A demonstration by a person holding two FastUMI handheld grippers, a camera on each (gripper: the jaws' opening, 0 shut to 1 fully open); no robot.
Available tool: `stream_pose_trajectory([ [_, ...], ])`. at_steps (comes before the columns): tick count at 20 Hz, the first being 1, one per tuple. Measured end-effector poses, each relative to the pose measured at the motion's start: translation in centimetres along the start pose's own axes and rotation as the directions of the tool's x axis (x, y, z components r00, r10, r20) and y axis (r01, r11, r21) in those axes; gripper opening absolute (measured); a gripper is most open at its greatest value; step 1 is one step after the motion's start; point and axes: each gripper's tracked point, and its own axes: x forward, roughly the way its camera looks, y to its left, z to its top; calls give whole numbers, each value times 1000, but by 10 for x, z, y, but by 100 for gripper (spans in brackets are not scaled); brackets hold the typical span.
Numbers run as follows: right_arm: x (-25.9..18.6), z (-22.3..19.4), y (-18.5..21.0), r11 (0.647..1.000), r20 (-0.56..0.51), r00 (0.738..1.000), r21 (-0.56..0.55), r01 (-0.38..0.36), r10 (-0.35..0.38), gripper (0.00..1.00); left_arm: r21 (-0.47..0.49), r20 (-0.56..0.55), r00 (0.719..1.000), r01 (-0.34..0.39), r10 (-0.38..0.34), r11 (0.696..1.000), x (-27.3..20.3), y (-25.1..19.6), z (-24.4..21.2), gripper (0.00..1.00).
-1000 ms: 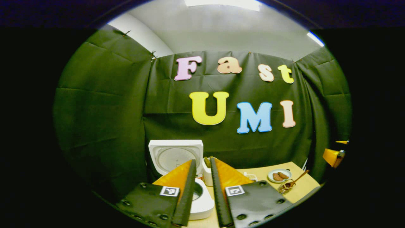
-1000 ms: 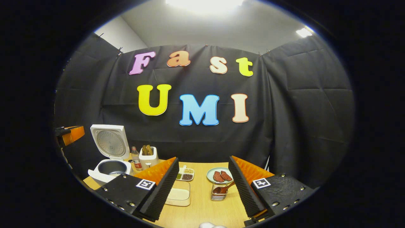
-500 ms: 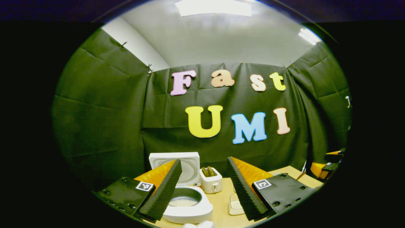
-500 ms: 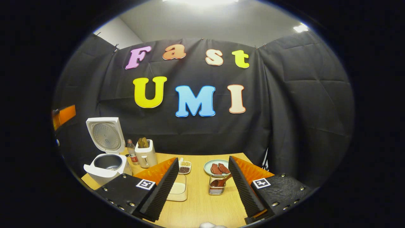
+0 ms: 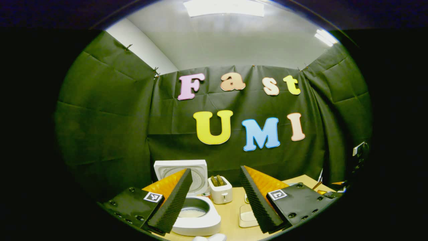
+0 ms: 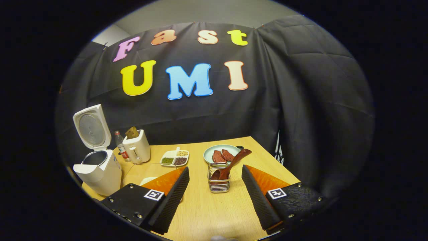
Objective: Close the left gripper, press the button to open the rice cooker; take a wooden spoon from the chopstick holder with the right hand, scoop a spoonful of rice and pour it into the rice cooker, then put the wooden spoon back into the chopstick holder.
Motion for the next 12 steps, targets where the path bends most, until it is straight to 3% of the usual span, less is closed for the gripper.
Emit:
stream_pose_trajectory([
  [11,138,-30,-21,996,-38,999,78,34,-31,98,4,-26,998,-53,53,999,12,-5,-12,100],
  [12,148,-31,-25,995,-39,998,89,43,-40,94,19,-25,998,-60,61,998,13,-5,-11,100],
])
